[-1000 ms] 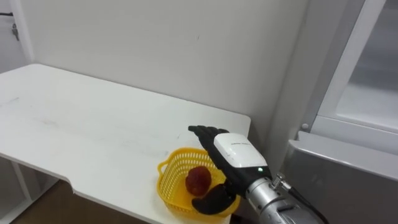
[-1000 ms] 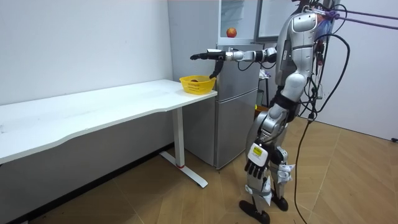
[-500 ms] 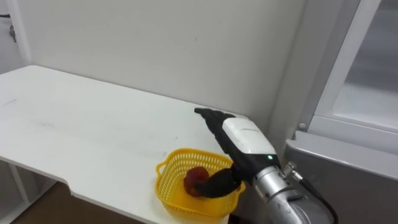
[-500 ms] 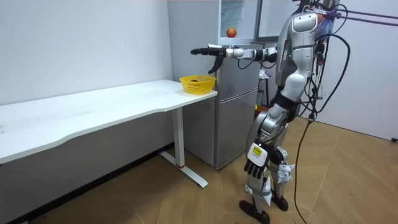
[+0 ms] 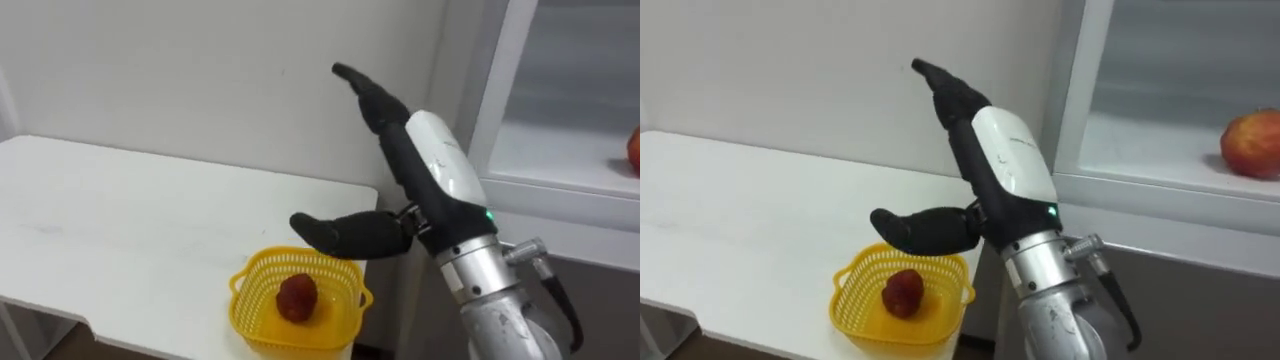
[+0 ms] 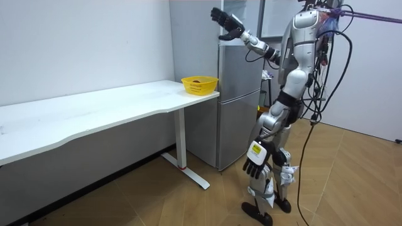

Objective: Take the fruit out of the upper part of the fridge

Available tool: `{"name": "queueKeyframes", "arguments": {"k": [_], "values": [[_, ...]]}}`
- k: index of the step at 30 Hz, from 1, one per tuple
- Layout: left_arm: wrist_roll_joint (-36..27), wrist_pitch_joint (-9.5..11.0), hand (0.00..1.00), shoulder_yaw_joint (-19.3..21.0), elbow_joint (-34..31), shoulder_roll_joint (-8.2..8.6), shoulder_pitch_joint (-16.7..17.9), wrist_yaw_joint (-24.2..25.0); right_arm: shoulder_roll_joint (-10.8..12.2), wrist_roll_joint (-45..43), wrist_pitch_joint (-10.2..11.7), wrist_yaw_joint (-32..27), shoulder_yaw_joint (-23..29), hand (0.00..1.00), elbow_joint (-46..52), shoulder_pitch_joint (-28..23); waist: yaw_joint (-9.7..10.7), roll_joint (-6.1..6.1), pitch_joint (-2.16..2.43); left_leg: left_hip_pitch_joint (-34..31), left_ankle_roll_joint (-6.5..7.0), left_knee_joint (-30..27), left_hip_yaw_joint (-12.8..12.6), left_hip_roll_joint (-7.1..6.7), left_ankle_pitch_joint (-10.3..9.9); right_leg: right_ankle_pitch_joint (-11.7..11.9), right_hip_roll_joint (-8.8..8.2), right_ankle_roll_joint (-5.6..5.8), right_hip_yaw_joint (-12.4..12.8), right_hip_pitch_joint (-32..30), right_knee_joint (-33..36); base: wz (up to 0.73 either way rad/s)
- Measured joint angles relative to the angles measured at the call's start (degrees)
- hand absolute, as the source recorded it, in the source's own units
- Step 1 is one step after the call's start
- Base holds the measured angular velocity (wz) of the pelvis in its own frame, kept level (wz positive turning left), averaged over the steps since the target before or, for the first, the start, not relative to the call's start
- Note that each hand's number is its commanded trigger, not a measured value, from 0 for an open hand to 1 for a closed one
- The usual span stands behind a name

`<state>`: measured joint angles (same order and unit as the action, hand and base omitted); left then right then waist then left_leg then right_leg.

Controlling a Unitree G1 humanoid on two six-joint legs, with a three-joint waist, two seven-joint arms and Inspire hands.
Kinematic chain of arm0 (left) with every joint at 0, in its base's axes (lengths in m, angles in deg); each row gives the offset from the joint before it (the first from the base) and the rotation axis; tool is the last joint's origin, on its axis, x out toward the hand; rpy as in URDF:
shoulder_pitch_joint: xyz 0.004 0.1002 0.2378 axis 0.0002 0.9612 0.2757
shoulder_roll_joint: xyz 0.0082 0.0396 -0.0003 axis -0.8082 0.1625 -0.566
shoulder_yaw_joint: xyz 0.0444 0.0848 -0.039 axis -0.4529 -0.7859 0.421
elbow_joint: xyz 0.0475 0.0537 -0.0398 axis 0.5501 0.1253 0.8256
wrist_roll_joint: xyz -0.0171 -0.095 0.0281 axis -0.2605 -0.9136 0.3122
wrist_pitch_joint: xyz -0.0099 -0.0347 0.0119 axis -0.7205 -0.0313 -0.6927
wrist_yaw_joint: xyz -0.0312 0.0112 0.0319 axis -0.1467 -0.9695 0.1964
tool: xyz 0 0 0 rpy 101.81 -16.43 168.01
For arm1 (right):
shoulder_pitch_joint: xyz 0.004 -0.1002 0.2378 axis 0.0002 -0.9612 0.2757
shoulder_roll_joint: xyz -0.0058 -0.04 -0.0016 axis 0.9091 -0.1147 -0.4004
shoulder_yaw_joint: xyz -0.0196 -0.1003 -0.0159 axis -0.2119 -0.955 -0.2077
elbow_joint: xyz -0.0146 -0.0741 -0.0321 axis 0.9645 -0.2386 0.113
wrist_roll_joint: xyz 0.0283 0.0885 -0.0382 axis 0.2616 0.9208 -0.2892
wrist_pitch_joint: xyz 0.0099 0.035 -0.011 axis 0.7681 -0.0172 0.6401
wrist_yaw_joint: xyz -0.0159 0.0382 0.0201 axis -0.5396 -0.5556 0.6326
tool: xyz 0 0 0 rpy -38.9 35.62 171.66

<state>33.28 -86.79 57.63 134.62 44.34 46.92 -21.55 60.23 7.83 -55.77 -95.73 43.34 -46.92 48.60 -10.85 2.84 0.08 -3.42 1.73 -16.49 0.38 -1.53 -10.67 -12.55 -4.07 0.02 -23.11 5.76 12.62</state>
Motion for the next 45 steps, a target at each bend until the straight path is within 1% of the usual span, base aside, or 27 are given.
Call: {"name": "queueKeyframes", "arguments": {"k": [1, 4, 5, 6, 8, 9, 10, 11, 12, 13, 17, 19, 20, 22, 23, 25, 30, 32, 35, 37, 38, 40, 42, 45], "values": [[0.0, 0.1, 0.0, 0.0, 0.7, -0.01, 0.1, -0.5, 0.0, 0.5, 0.9, -0.7, 0.6, 0.0, 1.0, -0.8, 0.7, -0.07, 0.06, 0.2, 0.01, 0.3, -0.2, 0.06, 0.0, 0.0, -0.02, 0.01, 0.2, 0.1, 0.0, -0.13], [0.0, 0.3, 0.0, 0.0, 2.2, 0.0, -0.1, -1.3, 0.0, 3.1, 1.6, -2.2, 2.2, 0.0, 3.7, -3.1, 2.7, 0.06, 0.25, 0.7, 0.05, 1.0, -0.4, 0.01, 0.2, 0.0, -0.12, 0.01, 0.3, 0.2, 0.0, -0.04], [0.0, 0.5, 0.0, 0.0, 2.8, 0.05, -0.2, -1.4, 0.0, 3.4, 1.6, -2.4, 2.4, 0.0, 4.2, -3.7, 2.8, 0.06, 0.25, 1.0, 0.06, 1.2, -0.6, 0.02, 0.2, 0.0, -0.14, 0.03, 0.5, 0.3, 0.0, -0.11], [0.0, 0.5, 0.0, 0.1, 3.3, 0.19, -0.3, -1.5, -0.1, 3.6, 2.0, -2.6, 3.2, 0.0, 5.0, -5.2, 3.3, 0.04, 0.27, 1.3, 0.07, 1.3, -0.9, 0.07, 0.1, 0.0, -0.09, 0.04, 1.0, 0.4, 0.0, -0.12], [-0.3, 0.9, 0.0, 0.1, 3.3, 0.27, -0.2, -1.6, -0.6, 4.5, 2.4, -3.0, 4.3, 0.0, 6.4, -6.9, 4.3, 0.03, 0.25, 1.3, 0.07, 1.3, -1.1, 0.08, 0.1, 0.0, -0.11, 0.04, 1.2, 0.3, 0.0, -0.11], [-0.8, 1.1, 0.0, 0.1, 3.3, 0.27, -0.1, -1.7, -1.1, 5.6, 2.7, -3.3, 4.9, 0.0, 7.4, -7.8, 4.8, 0.07, 0.26, 1.8, 0.07, 1.5, -1.8, 0.28, 0.1, 0.0, -0.08, 0.03, 1.9, 0.3, 0.1, -0.27], [-1.2, 1.4, 0.0, 0.1, 3.3, 0.26, 0.2, -1.8, -1.1, 6.7, 3.4, -3.5, 5.7, 0.0, 8.1, -8.5, 4.8, -0.04, 0.16, 2.1, 0.06, 1.8, -2.4, 0.51, 0.1, 0.0, 0.06, 0.0, 2.5, 0.3, 0.0, -0.27], [-1.2, 1.7, 0.0, 0.2, 3.3, 0.23, 0.2, -1.8, -1.1, 6.9, 3.4, -3.7, 6.2, 0.0, 8.7, -8.9, 5.1, -0.05, 0.18, 2.2, 0.06, 1.8, -2.6, 0.53, 0.1, 0.1, 0.07, 0.0, 2.6, 0.4, 0.0, -0.16], [-1.2, 2.1, 0.0, 0.3, 3.3, 0.2, 0.2, -1.8, -1.1, 7.1, 3.6, -4.3, 7.0, 0.0, 9.5, -9.1, 6.1, -0.01, 0.19, 2.2, 0.06, 1.8, -2.7, 0.57, 0.1, 0.1, 0.08, 0.0, 2.6, 0.4, 0.0, -0.05], [-1.2, 2.3, 0.0, 0.3, 3.4, 0.23, 0.2, -1.6, -1.1, 7.1, 4.3, -4.9, 8.1, 0.0, 9.8, -9.2, 6.6, -0.03, 0.17, 2.4, 0.04, 1.9, -2.9, 0.68, 0.1, 0.1, 0.14, -0.05, 2.8, 0.4, 0.0, -0.05], [-1.2, 3.3, 0.0, 0.3, 3.7, 0.22, 0.2, -1.5, -1.2, 7.3, 5.8, -6.6, 11.2, 0.0, 11.1, -9.7, 8.0, -0.06, 0.04, 3.3, -0.01, 2.4, -3.5, 0.76, 0.1, 0.1, 0.19, -0.05, 3.5, 0.8, -0.3, -0.1], [-1.2, 3.5, 0.0, 0.7, 3.8, 0.23, 0.3, -1.5, -1.1, 7.6, 7.2, -7.9, 14.0, 0.0, 12.3, -9.7, 9.0, 0.09, 0.11, 3.8, -0.06, 2.9, -4.0, 0.78, 0.2, 0.1, 0.21, -0.03, 4.4, 0.6, -1.1, -0.12], [-1.2, 3.5, 0.0, 0.8, 3.8, 0.22, 0.3, -1.5, -1.1, 7.6, 7.5, -8.4, 14.6, 0.0, 12.6, -9.7, 9.1, 0.11, 0.13, 3.9, -0.06, 3.0, -4.2, 0.8, 0.1, 0.1, 0.23, -0.03, 4.5, 0.6, -1.1, -0.12], [-1.2, 3.7, 0.0, 0.9, 3.9, 0.18, 0.3, -1.5, -1.1, 7.3, 8.7, -10.5, 17.5, 0.0, 13.4, -9.7, 9.9, 0.2, 0.2, 3.9, -0.05, 3.1, -4.5, 0.77, 0.1, 0.1, 0.46, 0.01, 4.9, 1.0, -1.2, -0.07], [-1.2, 3.8, 0.0, 0.9, 3.9, 0.17, 0.4, -1.5, -1.1, 7.3, 9.1, -11.2, 18.1, 0.0, 13.4, -9.7, 10.1, 0.21, 0.21, 3.9, -0.05, 3.0, -4.6, 0.77, 0.1, 0.1, 0.47, 0.03, 4.9, 1.0, -1.2, 0.0], [-1.2, 4.0, 0.0, 1.0, 3.9, 0.14, 0.9, -1.5, -1.1, 7.0, 9.3, -13.7, 19.8, 0.0, 13.4, -9.9, 10.7, 0.31, 0.31, 4.0, -0.04, 3.1, -5.0, 0.79, 0.1, 0.2, 0.54, 0.07, 5.3, 1.1, -1.5, -0.06], [-1.2, 4.2, 0.0, 1.0, 5.0, 0.16, 0.6, -1.5, -1.2, 8.0, 9.7, -16.8, 22.0, 0.0, 13.3, -12.0, 11.4, 0.13, 0.49, 4.2, -0.07, 3.7, -4.9, 0.89, 0.1, 0.3, 0.72, 0.07, 5.4, 1.1, -1.8, -0.01], [-1.2, 4.2, 0.0, 1.0, 5.2, 0.2, 0.6, -1.5, -1.2, 8.8, 9.7, -17.3, 22.1, 0.0, 13.1, -12.4, 12.0, -0.26, 0.4, 4.2, -0.09, 3.8, -4.9, 0.9, 0.1, 0.3, 0.73, 0.07, 5.4, 1.0, -1.8, 0.0], [-1.2, 4.2, 0.0, 2.1, 5.7, 0.23, 0.8, -1.6, -1.7, 9.0, 9.6, -18.0, 22.2, 0.0, 11.9, -12.4, 12.0, -0.27, 0.34, 4.3, -0.12, 3.9, -4.9, 0.91, 0.1, 0.3, 0.73, 0.06, 5.4, 1.0, -1.7, 0.0], [-1.2, 4.2, 0.0, 3.3, 6.0, 0.22, 0.8, -1.6, -3.0, 9.1, 9.0, -18.5, 22.4, 0.0, 9.9, -12.4, 12.0, 0.3, 0.13, 4.7, -0.14, 4.1, -4.9, 0.93, 0.1, 0.3, 0.73, 0.06, 5.4, 1.3, -1.6, 0.0], [-1.2, 4.2, 0.0, 3.5, 6.0, 0.23, 0.8, -1.6, -3.2, 9.1, 9.0, -18.4, 22.6, 0.0, 9.5, -12.4, 12.0, 0.47, 0.08, 4.7, -0.15, 4.2, -4.9, 0.94, 0.1, 0.3, 0.73, 0.06, 5.5, 1.3, -1.6, 0.0], [-1.2, 4.1, 0.0, 3.8, 6.0, 0.22, 0.8, -1.6, -3.3, 9.1, 8.9, -18.4, 22.9, 0.0, 8.4, -12.4, 11.9, 1.16, -0.09, 4.7, -0.15, 4.2, -4.8, 0.94, 0.1, 0.3, 0.7, 0.06, 5.5, 1.2, -1.3, 0.0], [-1.2, 4.1, 0.0, 4.0, 6.0, 0.21, 0.8, -1.6, -3.3, 9.0, 8.5, -18.4, 22.9, 0.0, 8.1, -12.4, 11.9, 1.56, -0.1, 4.6, -0.13, 4.1, -4.7, 0.94, 0.1, 0.3, 0.66, 0.07, 5.5, 1.1, -1.1, 0.0], [-1.2, 4.1, 0.0, 4.1, 6.0, 0.13, 1.1, -1.4, -3.3, 8.9, 8.2, -18.4, 22.9, 0.0, 7.1, -12.4, 11.7, 1.68, -0.02, 4.0, -0.05, 3.1, -4.4, 0.96, -0.3, 0.3, 0.66, 0.08, 5.3, 1.0, -1.0, 0.03]]}}
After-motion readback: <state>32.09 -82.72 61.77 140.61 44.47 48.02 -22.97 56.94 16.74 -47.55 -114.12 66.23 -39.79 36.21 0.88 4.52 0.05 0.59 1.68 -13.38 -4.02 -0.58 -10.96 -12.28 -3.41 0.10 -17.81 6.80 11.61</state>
